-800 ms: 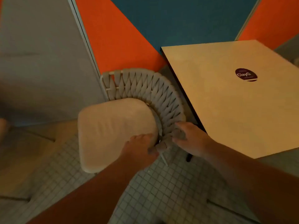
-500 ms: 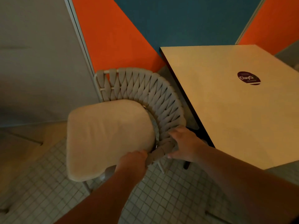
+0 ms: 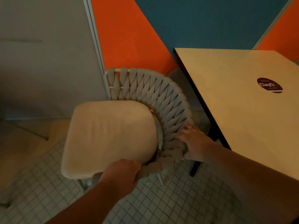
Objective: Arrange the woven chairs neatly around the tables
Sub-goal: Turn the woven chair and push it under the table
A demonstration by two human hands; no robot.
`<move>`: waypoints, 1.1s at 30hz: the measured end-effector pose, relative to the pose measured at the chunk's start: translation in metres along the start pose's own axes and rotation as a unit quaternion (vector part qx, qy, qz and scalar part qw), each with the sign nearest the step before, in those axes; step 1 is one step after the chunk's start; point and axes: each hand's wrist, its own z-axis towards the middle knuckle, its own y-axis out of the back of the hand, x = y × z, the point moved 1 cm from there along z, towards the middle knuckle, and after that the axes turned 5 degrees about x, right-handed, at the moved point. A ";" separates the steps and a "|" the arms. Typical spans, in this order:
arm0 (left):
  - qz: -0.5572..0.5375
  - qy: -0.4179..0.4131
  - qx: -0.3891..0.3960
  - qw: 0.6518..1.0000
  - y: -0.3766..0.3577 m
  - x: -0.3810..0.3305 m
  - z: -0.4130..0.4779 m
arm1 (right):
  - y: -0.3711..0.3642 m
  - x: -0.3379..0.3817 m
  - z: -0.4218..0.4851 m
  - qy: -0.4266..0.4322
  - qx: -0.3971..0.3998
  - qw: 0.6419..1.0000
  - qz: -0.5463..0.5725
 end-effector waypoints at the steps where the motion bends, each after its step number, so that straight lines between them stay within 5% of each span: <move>1: 0.002 -0.005 0.005 1.000 0.000 0.009 -0.006 | 0.003 0.002 0.002 -0.003 0.006 1.000 0.004; 4: 0.016 -0.015 0.005 1.000 0.002 0.036 -0.029 | 0.014 0.009 0.001 -0.019 0.037 0.998 0.046; 6: 0.018 -0.038 -0.004 0.999 0.004 0.057 -0.050 | 0.020 0.014 0.003 -0.063 -0.009 0.979 0.194; 10: 0.015 -0.086 -0.006 0.996 -0.003 0.101 -0.089 | 0.028 0.026 0.028 -0.169 -0.156 0.859 0.458; 12: 0.052 -0.095 -0.032 0.994 0.000 0.119 -0.105 | 0.027 0.032 0.043 -0.219 -0.158 0.800 0.536; 16: 0.084 -0.120 -0.067 0.987 -0.002 0.155 -0.129 | 0.021 0.058 0.061 -0.256 -0.078 0.768 0.582; 20: 0.101 -0.081 -0.103 0.986 -0.003 0.199 -0.142 | 0.015 0.085 0.067 -0.261 -0.080 0.741 0.613; 23: 0.144 -0.010 -0.149 0.978 0.007 0.217 -0.153 | 0.013 0.101 0.066 -0.255 -0.080 0.689 0.673; 29: 0.084 0.228 -0.183 0.953 -0.004 0.210 -0.162 | 0.013 0.120 0.055 -0.287 -0.095 0.671 0.676; 31: -0.059 0.384 -0.204 0.898 -0.007 0.181 -0.166 | 0.015 0.124 0.049 -0.310 -0.099 0.697 0.639; 33: -0.277 0.474 -0.263 0.794 -0.010 0.134 -0.167 | 0.018 0.125 0.043 -0.324 -0.087 0.724 0.603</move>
